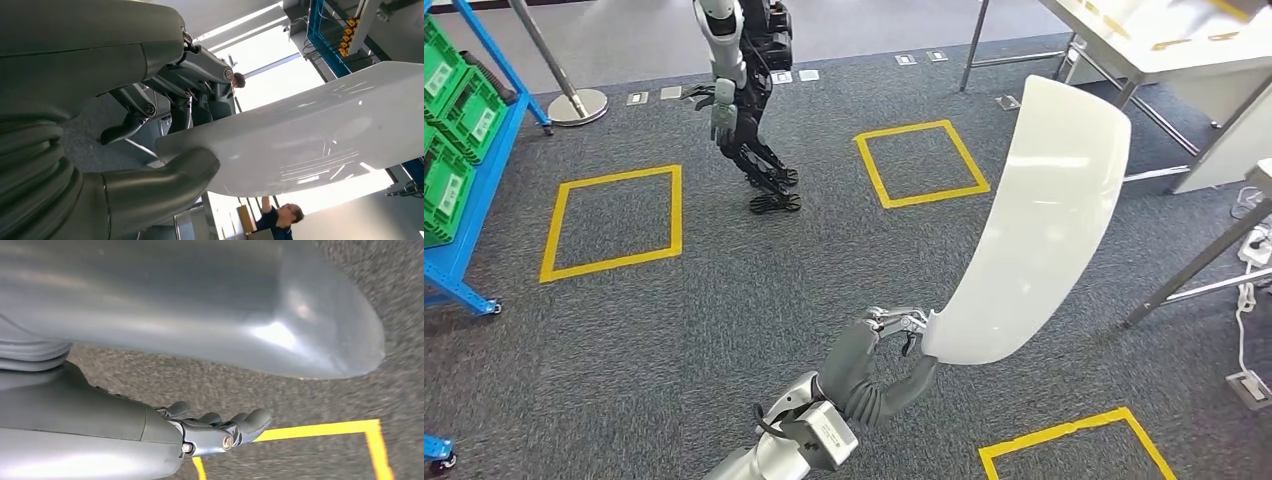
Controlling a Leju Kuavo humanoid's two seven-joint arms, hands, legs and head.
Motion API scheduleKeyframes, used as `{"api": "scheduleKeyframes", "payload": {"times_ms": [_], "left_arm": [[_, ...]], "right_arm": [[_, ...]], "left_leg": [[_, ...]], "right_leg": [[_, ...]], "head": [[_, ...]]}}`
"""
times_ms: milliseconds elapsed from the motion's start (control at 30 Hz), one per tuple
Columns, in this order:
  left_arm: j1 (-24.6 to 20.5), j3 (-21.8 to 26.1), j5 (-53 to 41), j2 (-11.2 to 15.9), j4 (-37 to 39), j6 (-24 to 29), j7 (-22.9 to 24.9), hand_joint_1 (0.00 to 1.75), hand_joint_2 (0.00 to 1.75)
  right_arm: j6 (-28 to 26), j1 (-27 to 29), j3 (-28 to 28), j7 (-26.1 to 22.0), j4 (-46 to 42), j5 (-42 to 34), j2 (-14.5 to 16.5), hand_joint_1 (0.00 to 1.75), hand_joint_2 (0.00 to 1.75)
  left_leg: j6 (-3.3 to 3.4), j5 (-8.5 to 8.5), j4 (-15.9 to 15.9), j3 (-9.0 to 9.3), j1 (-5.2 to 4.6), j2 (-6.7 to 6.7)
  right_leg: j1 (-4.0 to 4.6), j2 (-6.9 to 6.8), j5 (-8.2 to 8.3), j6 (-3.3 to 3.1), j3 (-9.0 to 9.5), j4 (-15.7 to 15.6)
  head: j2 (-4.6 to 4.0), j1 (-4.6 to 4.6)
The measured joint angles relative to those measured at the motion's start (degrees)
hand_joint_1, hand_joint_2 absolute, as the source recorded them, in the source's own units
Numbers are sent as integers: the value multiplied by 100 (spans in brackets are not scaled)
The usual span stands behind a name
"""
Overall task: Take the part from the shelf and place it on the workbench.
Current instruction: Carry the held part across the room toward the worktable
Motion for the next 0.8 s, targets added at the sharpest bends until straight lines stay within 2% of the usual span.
{"api": "scheduleKeyframes", "payload": {"times_ms": [33, 67, 100, 167, 200, 233, 300, 333, 367, 400, 433, 467, 533, 567, 600, 667, 700, 733, 800], "left_arm": [[-8, 1, -14, -3, 1, 1, 4, 175, 175], [-17, 1, -27, -7, 4, 4, 9, 175, 175], [-23, 2, -39, -10, 7, 9, 13, 175, 175], [-37, 2, -60, -24, 11, 26, 22, 175, 175], [-47, 3, -68, -31, 12, 36, 25, 175, 175], [-57, 4, -74, -34, 13, 44, 27, 175, 175], [-53, 6, -88, -21, 26, 51, 33, 175, 175], [-41, 6, -96, -8, 38, 52, 39, 175, 175], [-29, 6, -108, 6, 51, 52, 46, 175, 175], [-23, 6, -121, 15, 60, 52, 52, 175, 175], [-22, 6, -134, 20, 64, 52, 56, 175, 175], [-24, 6, -146, 21, 64, 52, 60, 175, 175], [-28, 6, -160, 22, 62, 52, 65, 175, 175], [-28, 6, -172, 23, 62, 52, 72, 175, 175], [-29, 6, -187, 23, 60, 54, 82, 175, 175], [-32, 6, -230, 14, 44, 61, 107, 175, 175], [-35, 6, -249, 4, 31, 64, 122, 175, 175], [-37, 6, -267, -4, 16, 68, 137, 175, 175], [-32, 7, -298, -12, -5, 71, 183, 175, 175]], "right_arm": [[2, -2, -1, 46, 0, -6, 0, 0, 0], [5, -1, -1, 103, 0, -9, 0, 0, 0], [9, 8, -1, 168, 0, -10, 0, 0, 0], [17, 45, -1, 289, 1, -11, 4, 0, 0], [20, 63, -1, 339, 2, -12, 11, 0, 0], [22, 69, -1, 374, 2, -13, 20, 0, 0], [25, 55, -1, 420, 2, -19, 40, 0, 0], [26, 46, -1, 428, 2, -23, 49, 0, 0], [27, 45, -1, 427, 2, -28, 56, 0, 0], [29, 52, -1, 416, 2, -32, 62, 0, 0], [32, 60, -1, 399, 2, -34, 67, 0, 0], [34, 64, -2, 379, 2, -35, 71, 0, 0], [36, 55, -2, 344, 2, -36, 78, 0, 0], [37, 47, -2, 318, 2, -34, 79, 0, 0], [41, 43, -2, 287, 2, -32, 79, 0, 0], [52, 50, -2, 216, 2, -28, 80, 0, 0], [60, 55, -2, 189, 2, -25, 81, 0, 0], [64, 51, -2, 174, 2, -20, 85, 0, 0], [72, 20, -1, 171, 2, 3, 95, 0, 0]], "left_leg": [[-22, -18, 13, 3, -11, 55], [-49, -30, 20, 7, -20, 100], [-79, -37, 18, 12, -27, 142], [-141, -53, 10, 38, -19, 200], [-177, -101, 59, 32, -10, 117], [-213, -201, 201, -19, 2, -24], [-268, -525, 807, -290, 36, -361], [-285, -682, 1176, -470, 49, -437], [-298, -761, 1448, -608, 61, -468], [-307, -733, 1540, -664, 74, -481], [-311, -599, 1415, -615, 87, -496], [-314, -391, 1096, -468, 107, -554], [-317, -80, 381, -149, 160, -877], [-308, -16, 165, -62, 173, -1014], [-283, -13, 81, -38, 167, -1092], [-192, 14, 55, -34, 138, -972], [-143, 36, 35, -26, 131, -892], [-101, 58, 12, -18, 132, -801], [-49, 78, -9, -24, 112, -602]], "right_leg": [[22, -105, 97, -40, 173, -316], [45, -174, 134, -81, 259, -489], [66, -184, 129, -121, 262, -530], [57, -59, 164, -176, 254, -569], [38, 2, 181, -203, 264, -596], [15, 65, 200, -235, 275, -622], [-9, 201, 220, -278, 278, -642], [-11, 280, 225, -290, 269, -641], [-12, 368, 229, -287, 264, -639], [-14, 454, 234, -281, 260, -636], [-19, 540, 240, -269, 258, -631], [-27, 626, 245, -251, 257, -623], [-38, 788, 255, -191, 227, -590], [-43, 858, 265, -149, 199, -577], [-54, 924, 280, -99, 168, -575], [-89, 1024, 322, -6, 120, -592], [-93, 942, 310, 21, 91, -562], [-85, 781, 235, 38, 22, -439], [-55, 382, -98, 51, -263, 158]], "head": [[0, -1], [0, -2], [0, -4], [0, -5], [1, -9], [1, -17], [1, -35], [0, -40], [0, -42], [0, -42], [0, -42], [0, -42], [1, -43], [1, -43], [1, -43], [1, -43], [1, -35], [1, -21], [1, 8]]}}
